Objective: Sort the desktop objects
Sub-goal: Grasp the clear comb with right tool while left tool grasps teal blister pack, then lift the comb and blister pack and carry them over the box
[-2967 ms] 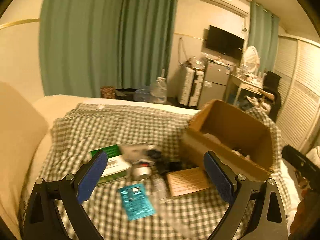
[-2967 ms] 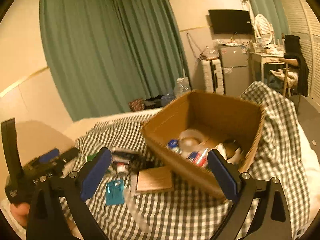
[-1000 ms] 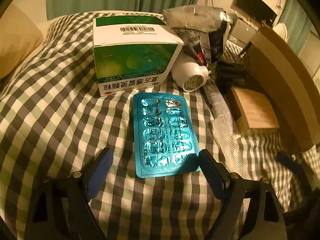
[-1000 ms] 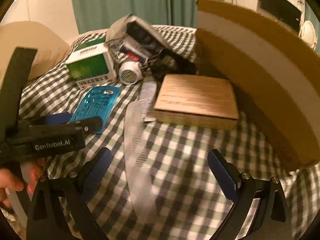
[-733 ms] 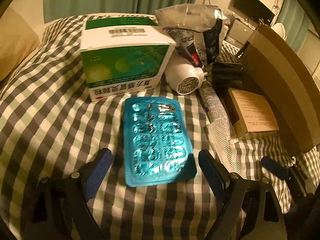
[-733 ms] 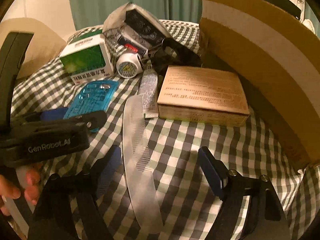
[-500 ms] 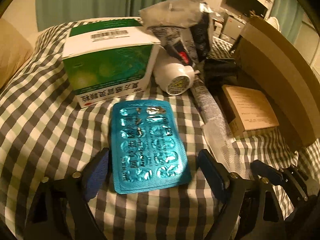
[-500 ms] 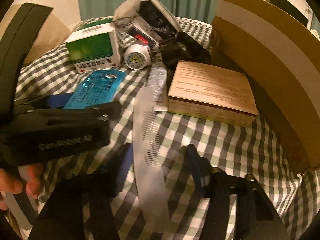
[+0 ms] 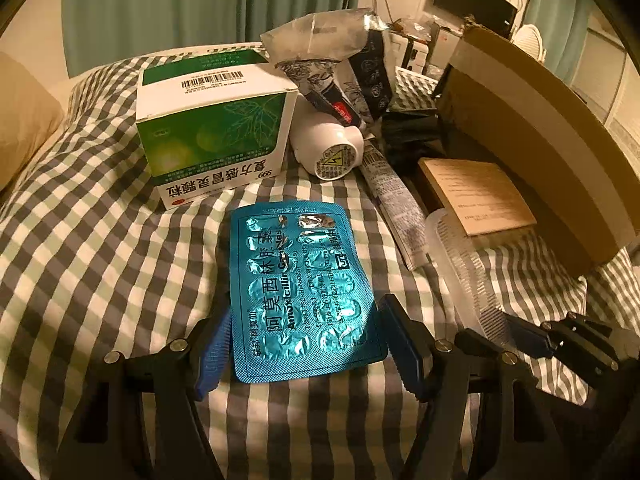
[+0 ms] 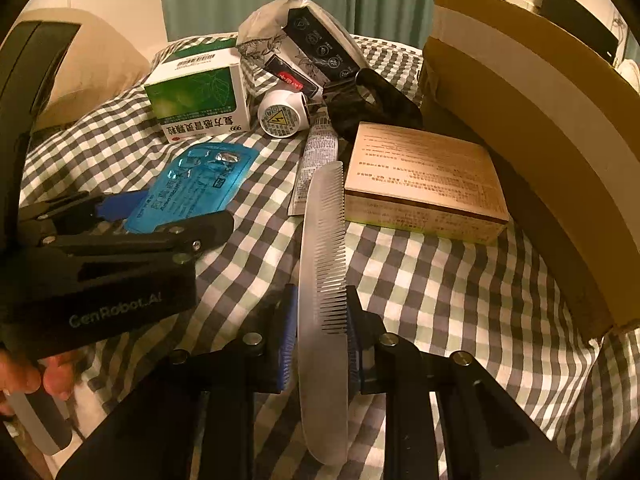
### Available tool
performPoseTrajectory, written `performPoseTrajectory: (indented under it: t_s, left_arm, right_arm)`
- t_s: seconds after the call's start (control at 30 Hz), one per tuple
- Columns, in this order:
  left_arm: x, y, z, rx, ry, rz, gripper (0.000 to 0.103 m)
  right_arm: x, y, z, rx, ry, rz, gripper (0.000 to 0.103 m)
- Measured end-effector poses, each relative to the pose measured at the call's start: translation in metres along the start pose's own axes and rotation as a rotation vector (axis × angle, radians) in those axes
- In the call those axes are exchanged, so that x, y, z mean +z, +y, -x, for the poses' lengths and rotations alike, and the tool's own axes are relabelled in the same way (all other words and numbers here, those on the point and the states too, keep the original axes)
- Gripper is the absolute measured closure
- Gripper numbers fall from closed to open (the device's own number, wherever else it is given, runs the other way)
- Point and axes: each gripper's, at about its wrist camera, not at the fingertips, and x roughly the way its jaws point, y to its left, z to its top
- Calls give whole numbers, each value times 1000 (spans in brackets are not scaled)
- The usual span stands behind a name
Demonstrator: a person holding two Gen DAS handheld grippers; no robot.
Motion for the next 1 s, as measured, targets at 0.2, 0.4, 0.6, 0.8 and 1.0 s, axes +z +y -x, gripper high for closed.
performPoseTrajectory:
  t_s: [0.2,0.4,0.6,0.8,1.0]
  left_arm:
    - [-12,14,12,-5,2,-21,32]
    - [-16,16,22,-4,10,-17,32]
    - [-22,17,34,-8,-1,-16,32]
    - [-14,22,34,-21,-6,-6,32]
    - [-8,19,41,-35,-23,-6,32]
  right_arm:
    - [-5,-2,12,15,1,-11,99]
    - [-2,1,16,31,2,-17,100]
    - [-4,1,22,49,-7,-27,100]
    - [-6,0,26,53,-9,-43,100]
    - [-10,2,37,59,-25,-50,100]
